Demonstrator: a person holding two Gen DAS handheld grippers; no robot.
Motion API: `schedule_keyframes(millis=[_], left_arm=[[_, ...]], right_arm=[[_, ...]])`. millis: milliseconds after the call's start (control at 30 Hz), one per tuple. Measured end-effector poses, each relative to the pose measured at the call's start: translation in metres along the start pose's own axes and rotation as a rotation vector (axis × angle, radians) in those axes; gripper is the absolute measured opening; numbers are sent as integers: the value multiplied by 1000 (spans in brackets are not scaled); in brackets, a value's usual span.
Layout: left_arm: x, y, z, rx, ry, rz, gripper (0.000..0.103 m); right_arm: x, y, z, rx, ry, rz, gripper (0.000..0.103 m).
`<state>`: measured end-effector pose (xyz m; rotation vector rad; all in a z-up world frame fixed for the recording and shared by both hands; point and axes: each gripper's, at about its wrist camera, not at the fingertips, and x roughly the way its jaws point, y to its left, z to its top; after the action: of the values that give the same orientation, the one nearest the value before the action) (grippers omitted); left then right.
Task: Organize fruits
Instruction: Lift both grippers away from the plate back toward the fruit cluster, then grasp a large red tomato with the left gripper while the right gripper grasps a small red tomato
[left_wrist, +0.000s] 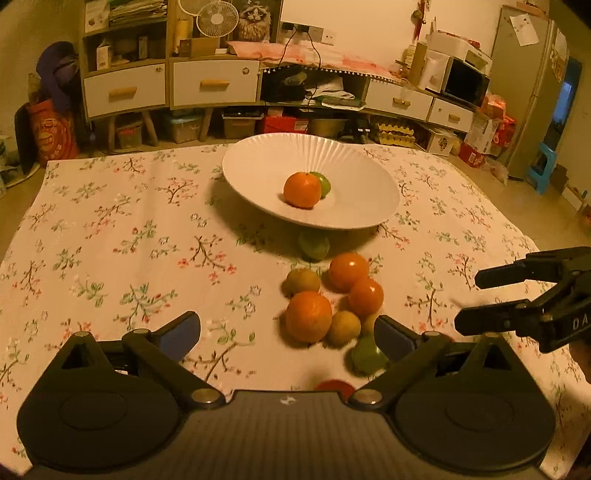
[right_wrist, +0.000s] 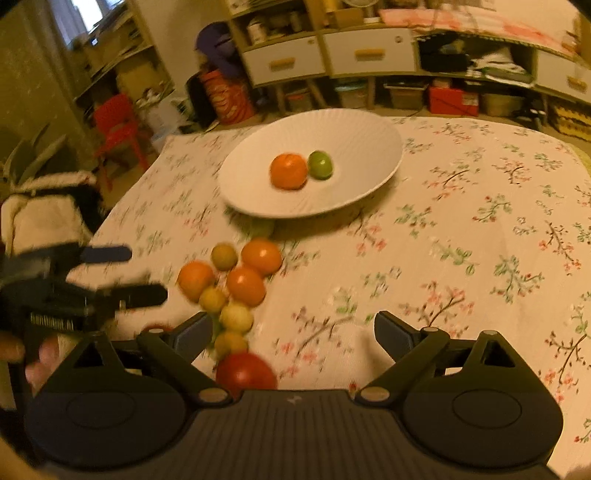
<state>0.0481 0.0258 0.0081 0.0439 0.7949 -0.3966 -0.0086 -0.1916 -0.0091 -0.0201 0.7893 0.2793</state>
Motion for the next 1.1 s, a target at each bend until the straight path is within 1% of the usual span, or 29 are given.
schedule_keyframes(millis=[267,600,800,900,967,1000,1067,1100], left_arm=[[-6,-4,-17,33,6,-17,99],[0,-14,-35,66,61,-50,99],[3,-15,-38,48,78,-68,98],[4,-16,-39,38,88,-88,91],[5,-17,-39,34,96,-98,84],[5,-18,-39,32,100,-100,83],[6,-19,-40,29,104,-101,78],[6,-19,-40,27,105,-100,77]], right_arm=[[-7,7,-17,-64,-16,-8,95],[2,21,-31,-129,28,2,96],[4,26,-33,-150,32,4,95],[5,29,-34,-164,37,10,92],[6,32,-36,-180,44,14,88],[6,33,-37,-187,47,16,86],[7,35,-38,-196,52,21,80],[8,36,-38,-198,55,23,79]])
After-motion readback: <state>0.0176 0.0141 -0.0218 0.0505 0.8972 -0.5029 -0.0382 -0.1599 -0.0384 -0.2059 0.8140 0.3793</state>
